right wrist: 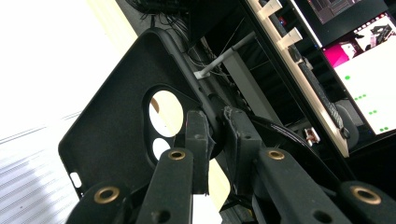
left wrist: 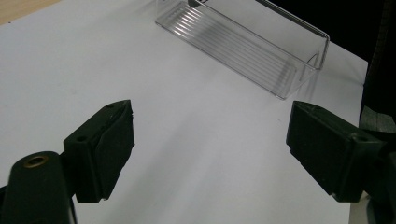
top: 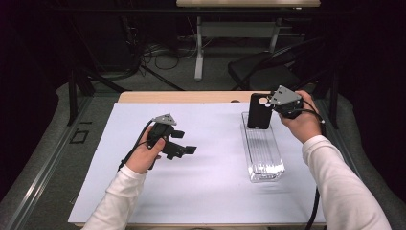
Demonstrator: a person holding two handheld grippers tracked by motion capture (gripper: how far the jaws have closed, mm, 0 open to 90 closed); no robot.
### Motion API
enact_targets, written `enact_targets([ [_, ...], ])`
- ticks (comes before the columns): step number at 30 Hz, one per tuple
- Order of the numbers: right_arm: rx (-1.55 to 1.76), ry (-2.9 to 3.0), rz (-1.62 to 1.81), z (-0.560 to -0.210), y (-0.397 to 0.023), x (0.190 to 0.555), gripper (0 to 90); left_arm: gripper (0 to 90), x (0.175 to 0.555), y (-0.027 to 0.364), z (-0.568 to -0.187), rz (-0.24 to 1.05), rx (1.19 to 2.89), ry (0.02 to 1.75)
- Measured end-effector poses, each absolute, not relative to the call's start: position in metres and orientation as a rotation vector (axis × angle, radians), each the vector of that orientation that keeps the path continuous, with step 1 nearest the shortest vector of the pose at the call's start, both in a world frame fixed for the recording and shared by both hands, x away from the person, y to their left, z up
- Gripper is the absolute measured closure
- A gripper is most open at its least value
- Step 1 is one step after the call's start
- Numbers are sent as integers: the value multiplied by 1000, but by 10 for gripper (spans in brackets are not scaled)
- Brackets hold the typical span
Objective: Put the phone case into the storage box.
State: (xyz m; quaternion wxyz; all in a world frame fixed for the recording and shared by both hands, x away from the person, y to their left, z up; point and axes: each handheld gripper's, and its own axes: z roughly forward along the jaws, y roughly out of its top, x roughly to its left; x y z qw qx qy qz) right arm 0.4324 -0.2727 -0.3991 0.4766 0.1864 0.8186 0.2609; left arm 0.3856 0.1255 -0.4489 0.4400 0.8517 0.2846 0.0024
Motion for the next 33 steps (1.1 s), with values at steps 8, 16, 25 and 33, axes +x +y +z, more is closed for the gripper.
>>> enact_targets([
  [8, 468, 1995, 636, -412, -274, 440, 807, 155, 386, 126, -449, 3, 2111, 710],
  [16, 485, 1984, 639, -422, -276, 448, 807, 155, 385, 124, -450, -8, 2116, 702],
  [25, 474, 1959, 647, -429, -274, 456, 807, 155, 387, 127, -451, -7, 2108, 714],
  [33, 425, 1944, 619, -434, -268, 460, 808, 155, 387, 128, -451, -7, 2105, 719],
])
